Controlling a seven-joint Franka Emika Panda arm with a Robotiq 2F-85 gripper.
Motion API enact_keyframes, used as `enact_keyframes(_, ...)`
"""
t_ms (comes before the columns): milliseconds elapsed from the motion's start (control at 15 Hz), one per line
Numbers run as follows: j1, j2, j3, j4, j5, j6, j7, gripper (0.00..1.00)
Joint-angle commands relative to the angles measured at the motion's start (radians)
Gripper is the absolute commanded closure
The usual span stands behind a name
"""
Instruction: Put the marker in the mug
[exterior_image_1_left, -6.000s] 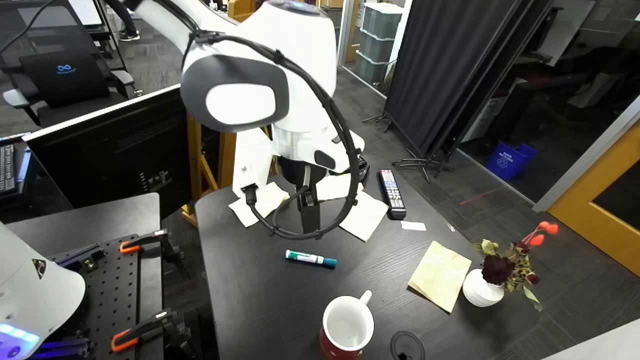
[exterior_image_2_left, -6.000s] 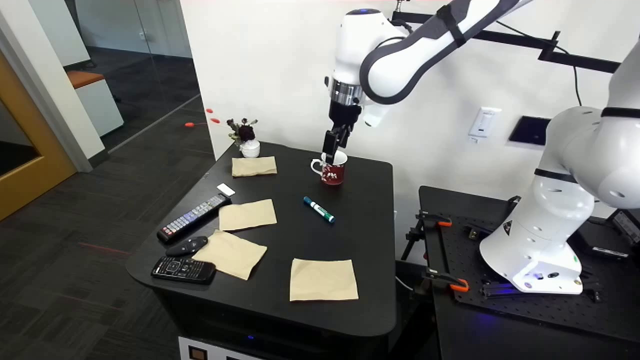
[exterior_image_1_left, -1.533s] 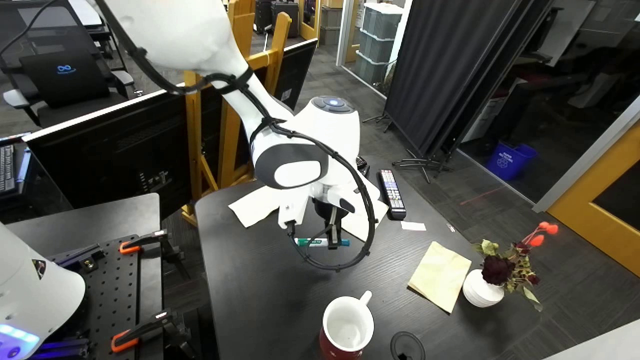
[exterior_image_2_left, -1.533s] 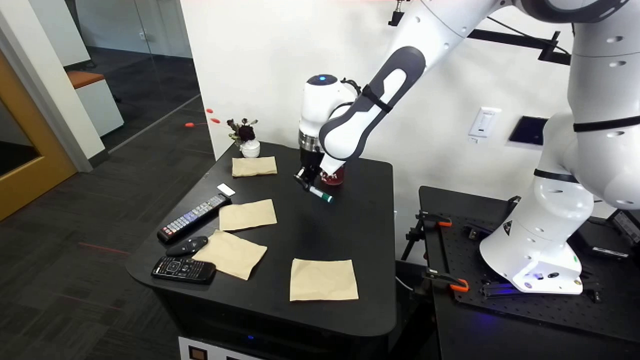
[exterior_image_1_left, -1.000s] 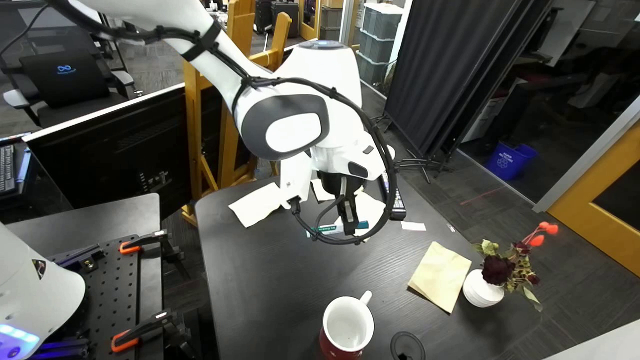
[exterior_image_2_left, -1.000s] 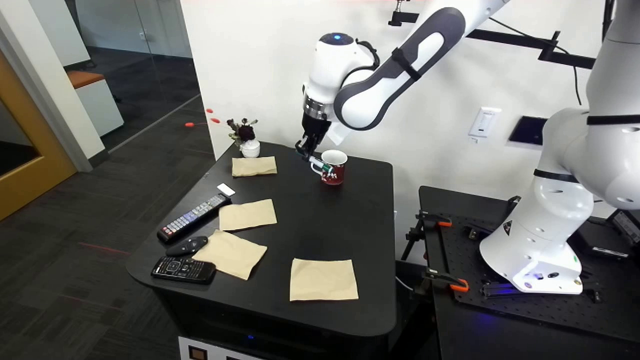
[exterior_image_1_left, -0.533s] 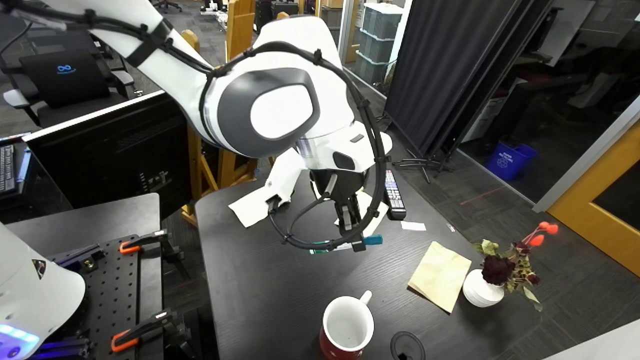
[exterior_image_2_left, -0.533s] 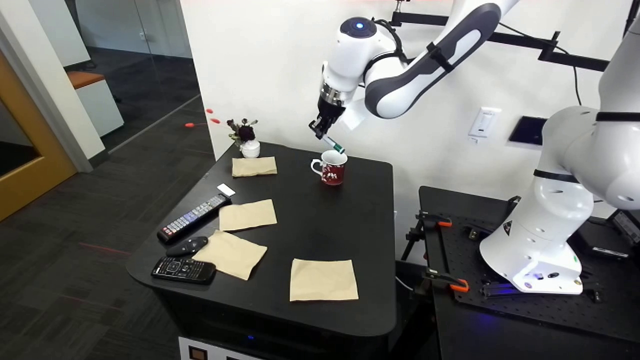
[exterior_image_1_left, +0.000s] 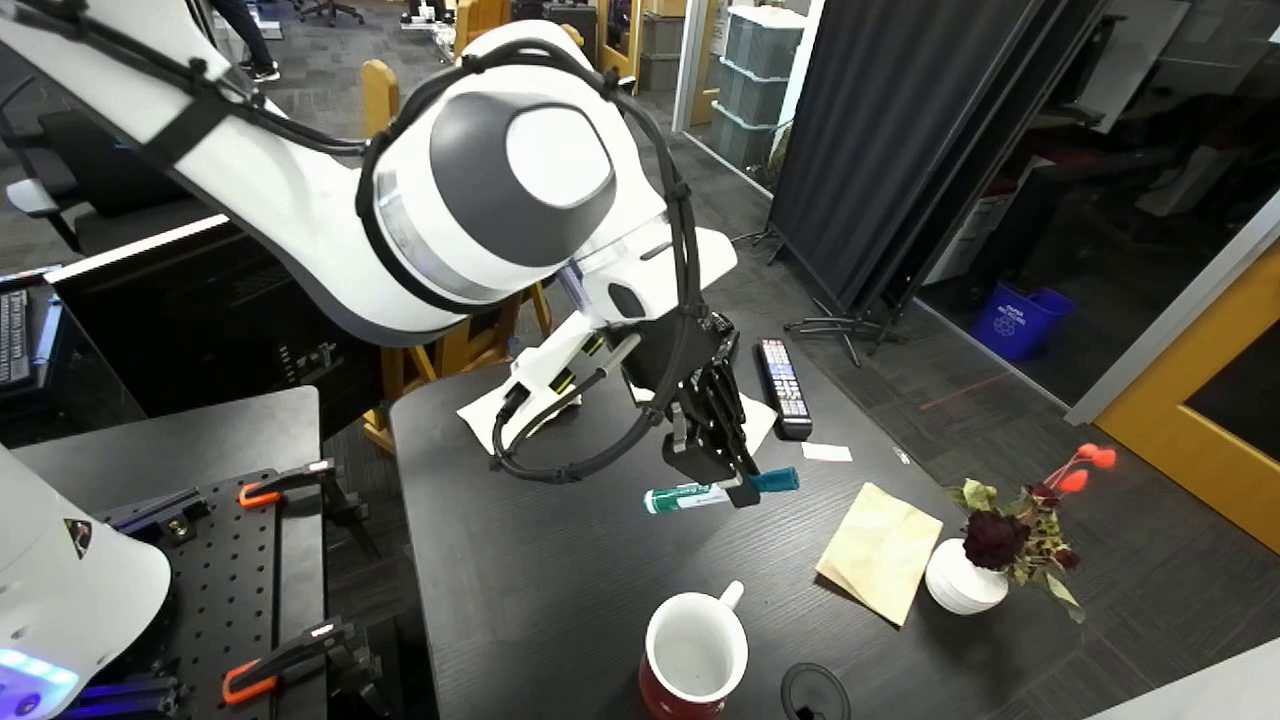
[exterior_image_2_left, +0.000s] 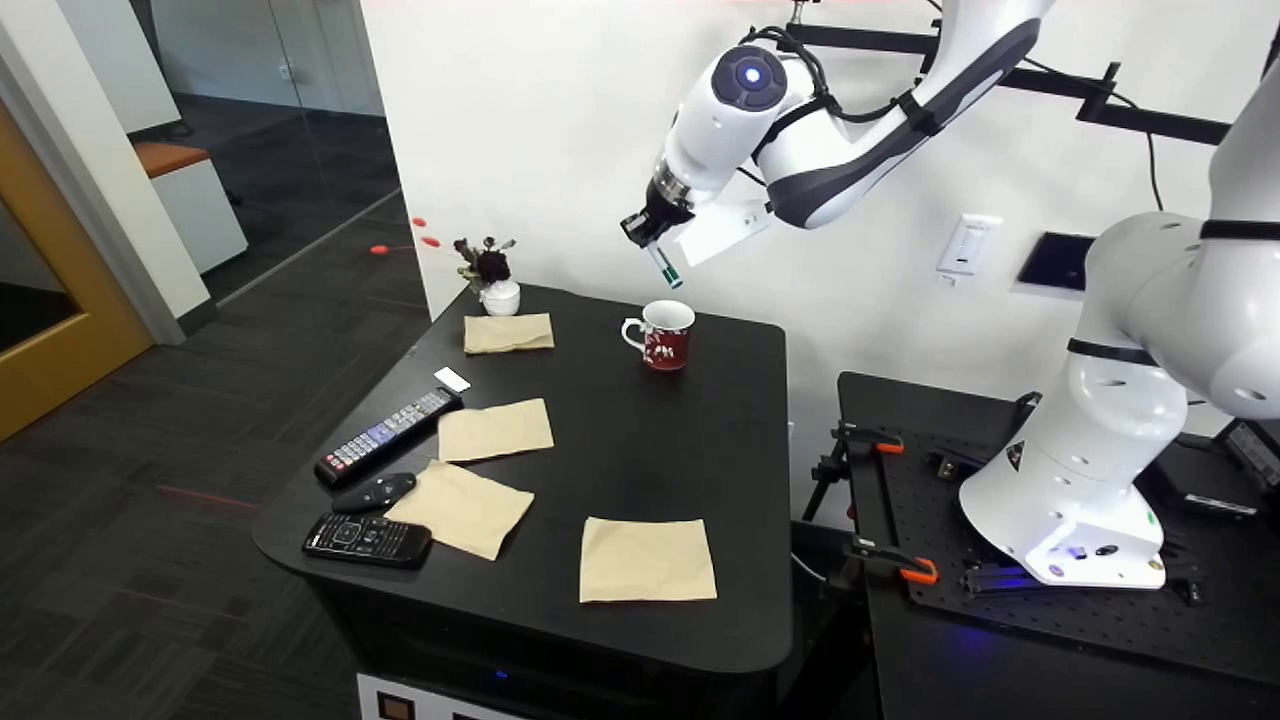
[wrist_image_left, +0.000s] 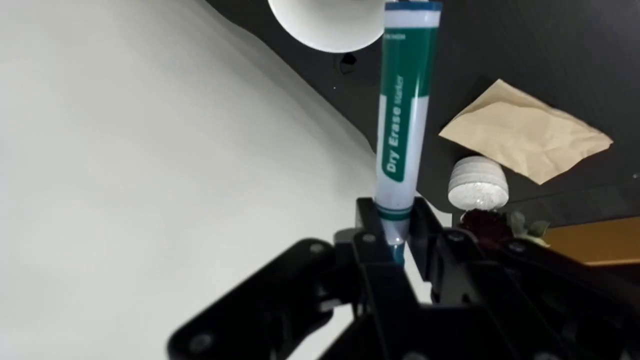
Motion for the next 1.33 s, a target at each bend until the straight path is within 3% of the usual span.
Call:
enact_keyframes(0,0.025,-0.026,0.013,0.000,-0.183,-0.096,0.272,0.95)
enact_keyframes(200,0.050,-0.009,0.033,0.011,-0.313,-0.206,0.489,0.95)
enact_keyframes(267,-0.003,-0.003,0.107,0.012,-0.327,-0.251,0.531,0.95)
enact_keyframes(533,0.001,0.051,0.191,0.044,-0.329,-0.425,0.671,0.95)
enact_keyframes(867,0.001,0.161,0.252,0.130,-0.296,-0.570,0.737,0.95)
enact_keyframes(1267,-0.008,0.270,0.261,0.230,-0.249,-0.651,0.740,0.95)
